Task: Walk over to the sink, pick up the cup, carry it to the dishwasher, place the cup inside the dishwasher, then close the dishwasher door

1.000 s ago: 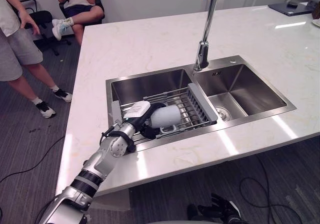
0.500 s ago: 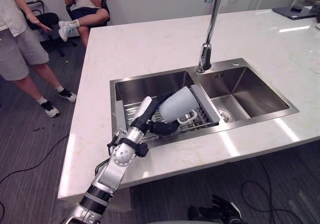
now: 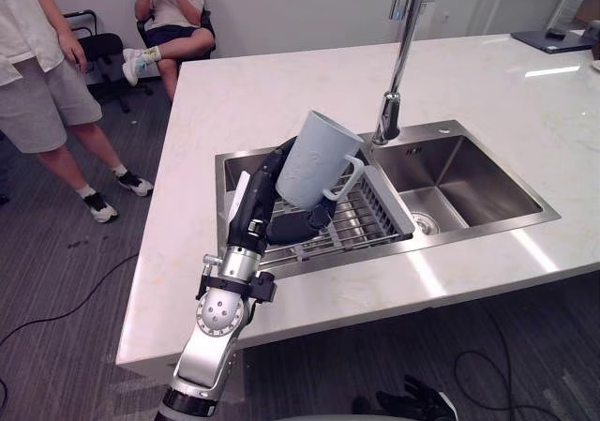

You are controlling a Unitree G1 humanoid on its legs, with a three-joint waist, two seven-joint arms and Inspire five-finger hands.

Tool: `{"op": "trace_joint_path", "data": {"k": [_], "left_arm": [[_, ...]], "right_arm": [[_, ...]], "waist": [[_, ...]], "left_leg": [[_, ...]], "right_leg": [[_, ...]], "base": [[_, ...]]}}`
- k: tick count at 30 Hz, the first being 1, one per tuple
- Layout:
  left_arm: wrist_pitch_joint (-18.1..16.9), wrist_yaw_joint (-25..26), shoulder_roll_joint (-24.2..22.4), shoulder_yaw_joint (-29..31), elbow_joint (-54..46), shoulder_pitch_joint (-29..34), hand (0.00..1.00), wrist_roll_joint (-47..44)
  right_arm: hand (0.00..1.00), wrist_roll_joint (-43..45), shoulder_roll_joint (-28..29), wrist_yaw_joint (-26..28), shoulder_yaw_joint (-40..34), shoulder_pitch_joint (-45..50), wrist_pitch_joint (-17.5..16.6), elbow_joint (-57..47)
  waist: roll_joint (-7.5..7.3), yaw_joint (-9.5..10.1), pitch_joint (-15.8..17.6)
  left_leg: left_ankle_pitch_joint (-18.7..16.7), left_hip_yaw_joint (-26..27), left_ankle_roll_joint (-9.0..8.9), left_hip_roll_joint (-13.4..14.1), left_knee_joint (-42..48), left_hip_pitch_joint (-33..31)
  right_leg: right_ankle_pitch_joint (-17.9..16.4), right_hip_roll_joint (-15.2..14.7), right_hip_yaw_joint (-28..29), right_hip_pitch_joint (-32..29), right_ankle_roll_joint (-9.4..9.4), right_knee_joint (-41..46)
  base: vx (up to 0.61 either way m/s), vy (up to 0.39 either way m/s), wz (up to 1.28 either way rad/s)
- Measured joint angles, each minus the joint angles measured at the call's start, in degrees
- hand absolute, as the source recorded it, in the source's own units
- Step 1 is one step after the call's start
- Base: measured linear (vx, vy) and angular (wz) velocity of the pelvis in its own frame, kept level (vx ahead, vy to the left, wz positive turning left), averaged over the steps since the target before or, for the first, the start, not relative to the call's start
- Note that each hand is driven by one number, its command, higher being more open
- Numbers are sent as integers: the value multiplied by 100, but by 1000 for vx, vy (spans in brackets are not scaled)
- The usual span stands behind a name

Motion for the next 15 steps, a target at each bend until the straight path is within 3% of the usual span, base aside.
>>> {"op": "trace_joint_path", "data": {"k": [8,15], "left_arm": [[-32,110,-169,222,-464,800,30,-313],[-60,105,-220,221,-766,1075,30,-449]], "right_arm": [[90,1,76,-51,43,164,-2,-169],[90,0,92,-93,113,307,-4,-585]], "waist": [[-117,146,-143],[-135,195,-245]], "left_leg": [[-298,318,5,81,390,-16],[-568,532,58,153,923,-383]], "right_leg": [[23,77,321,-37,31,57],[56,110,518,-373,77,226]], "base": [[-28,9,-21],[-14,19,-17]]}}
